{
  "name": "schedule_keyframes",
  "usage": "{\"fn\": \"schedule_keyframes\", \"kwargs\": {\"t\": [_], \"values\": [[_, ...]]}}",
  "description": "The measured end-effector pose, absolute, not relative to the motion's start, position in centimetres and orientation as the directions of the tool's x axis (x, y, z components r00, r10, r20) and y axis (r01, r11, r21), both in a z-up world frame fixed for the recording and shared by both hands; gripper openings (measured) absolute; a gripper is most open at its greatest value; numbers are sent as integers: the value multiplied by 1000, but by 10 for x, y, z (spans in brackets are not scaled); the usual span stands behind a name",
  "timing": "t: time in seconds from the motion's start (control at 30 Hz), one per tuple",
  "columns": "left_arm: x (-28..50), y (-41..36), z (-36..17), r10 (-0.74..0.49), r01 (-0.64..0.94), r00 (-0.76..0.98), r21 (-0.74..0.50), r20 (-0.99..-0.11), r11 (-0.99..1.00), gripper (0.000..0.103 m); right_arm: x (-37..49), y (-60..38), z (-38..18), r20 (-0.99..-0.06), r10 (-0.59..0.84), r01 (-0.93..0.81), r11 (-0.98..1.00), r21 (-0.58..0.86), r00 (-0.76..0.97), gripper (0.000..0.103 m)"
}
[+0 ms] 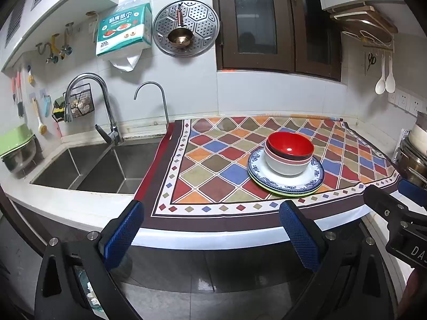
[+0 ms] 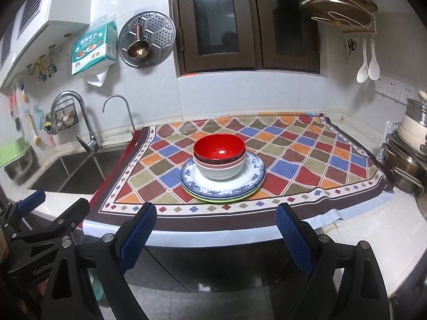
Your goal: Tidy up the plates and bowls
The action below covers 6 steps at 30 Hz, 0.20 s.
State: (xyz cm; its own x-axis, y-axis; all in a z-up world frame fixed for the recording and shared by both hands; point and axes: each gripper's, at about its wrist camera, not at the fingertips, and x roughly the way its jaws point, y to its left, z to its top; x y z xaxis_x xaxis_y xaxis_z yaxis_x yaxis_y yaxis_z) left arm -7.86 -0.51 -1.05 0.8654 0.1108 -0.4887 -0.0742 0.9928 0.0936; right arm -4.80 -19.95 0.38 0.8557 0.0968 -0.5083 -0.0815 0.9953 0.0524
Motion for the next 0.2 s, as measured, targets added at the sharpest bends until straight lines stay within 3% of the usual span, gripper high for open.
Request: {"fn": "schedule_keyframes", "kwargs": {"t": [0.2], "values": [[-81,-3,-12,109,-72,861,92,-498,993,103,-50,-195,3,-516,94,-83,996,44,851,91]]}}
